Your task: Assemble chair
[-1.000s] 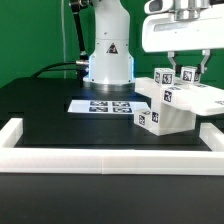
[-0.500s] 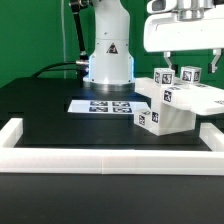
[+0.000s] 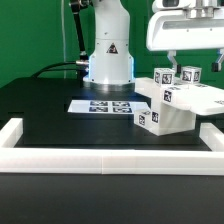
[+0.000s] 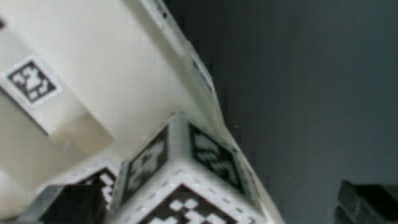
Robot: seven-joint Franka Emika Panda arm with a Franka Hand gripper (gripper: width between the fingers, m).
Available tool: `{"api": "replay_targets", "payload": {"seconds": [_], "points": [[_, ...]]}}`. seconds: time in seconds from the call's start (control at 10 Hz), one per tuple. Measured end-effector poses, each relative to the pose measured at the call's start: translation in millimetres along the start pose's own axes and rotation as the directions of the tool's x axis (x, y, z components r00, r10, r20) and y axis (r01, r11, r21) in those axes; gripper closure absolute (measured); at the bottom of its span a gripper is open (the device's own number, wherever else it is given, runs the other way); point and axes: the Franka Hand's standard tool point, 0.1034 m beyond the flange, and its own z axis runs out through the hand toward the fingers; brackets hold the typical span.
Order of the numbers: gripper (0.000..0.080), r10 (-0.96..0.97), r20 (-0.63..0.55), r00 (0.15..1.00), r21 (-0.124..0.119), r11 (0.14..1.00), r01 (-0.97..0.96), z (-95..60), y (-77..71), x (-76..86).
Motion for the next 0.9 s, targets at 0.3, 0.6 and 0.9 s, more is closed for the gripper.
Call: {"api": "replay_targets", "payload": {"seconds": [0.3,0.6,0.9], "points": [[0.0150,-0.199,0.000,0.980,-0.002,0.980,0.199,0.2,4.0,0.5],[0.0150,-0.346,0.002,0.938,-0.006,0.938,0.346,0.2,5.7,1.0],[0.0517,-0.343,0.001,0.939,-0.007,0.939,0.343,0.2,5.8,1.2]]}}
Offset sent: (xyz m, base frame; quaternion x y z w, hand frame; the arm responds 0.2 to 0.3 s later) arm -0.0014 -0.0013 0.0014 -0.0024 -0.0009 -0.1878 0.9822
